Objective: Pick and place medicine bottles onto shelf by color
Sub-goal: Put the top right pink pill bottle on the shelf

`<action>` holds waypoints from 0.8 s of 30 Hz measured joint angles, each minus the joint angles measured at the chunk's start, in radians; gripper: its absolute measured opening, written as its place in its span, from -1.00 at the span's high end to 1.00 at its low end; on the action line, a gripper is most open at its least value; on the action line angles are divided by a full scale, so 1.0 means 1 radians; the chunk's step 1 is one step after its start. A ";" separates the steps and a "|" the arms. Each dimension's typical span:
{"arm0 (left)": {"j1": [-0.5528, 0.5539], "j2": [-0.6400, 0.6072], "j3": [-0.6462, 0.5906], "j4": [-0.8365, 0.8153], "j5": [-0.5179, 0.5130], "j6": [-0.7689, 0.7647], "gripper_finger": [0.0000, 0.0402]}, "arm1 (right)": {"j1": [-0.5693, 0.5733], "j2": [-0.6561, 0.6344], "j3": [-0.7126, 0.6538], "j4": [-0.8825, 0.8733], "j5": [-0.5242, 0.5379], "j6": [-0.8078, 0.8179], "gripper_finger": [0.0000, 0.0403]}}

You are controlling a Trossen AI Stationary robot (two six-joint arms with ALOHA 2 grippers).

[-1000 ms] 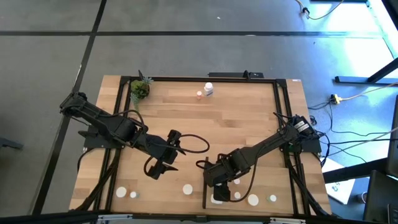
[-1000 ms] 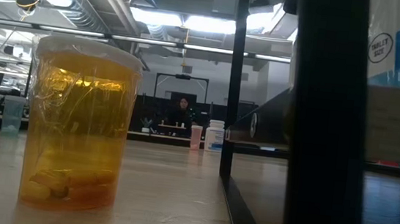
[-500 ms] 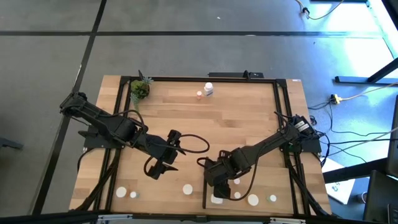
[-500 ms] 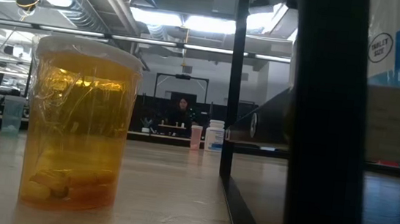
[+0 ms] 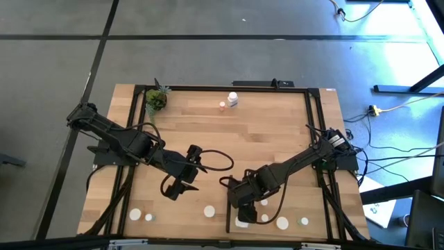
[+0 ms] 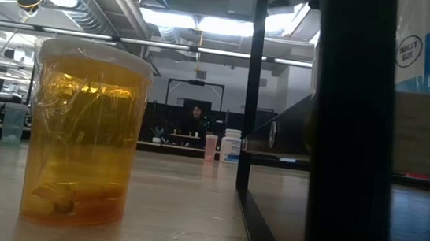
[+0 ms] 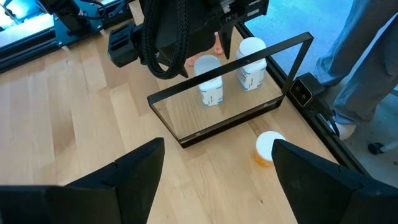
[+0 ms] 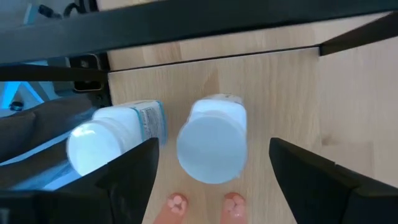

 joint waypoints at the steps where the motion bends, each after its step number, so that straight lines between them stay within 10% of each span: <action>1: 0.000 0.000 0.000 0.000 0.000 0.000 -0.46 | 0.000 0.000 0.000 0.002 -0.006 0.000 -0.52; 24: 0.000 0.000 0.000 0.000 0.000 0.000 -0.46 | 0.000 0.002 0.000 0.029 -0.035 0.001 -0.52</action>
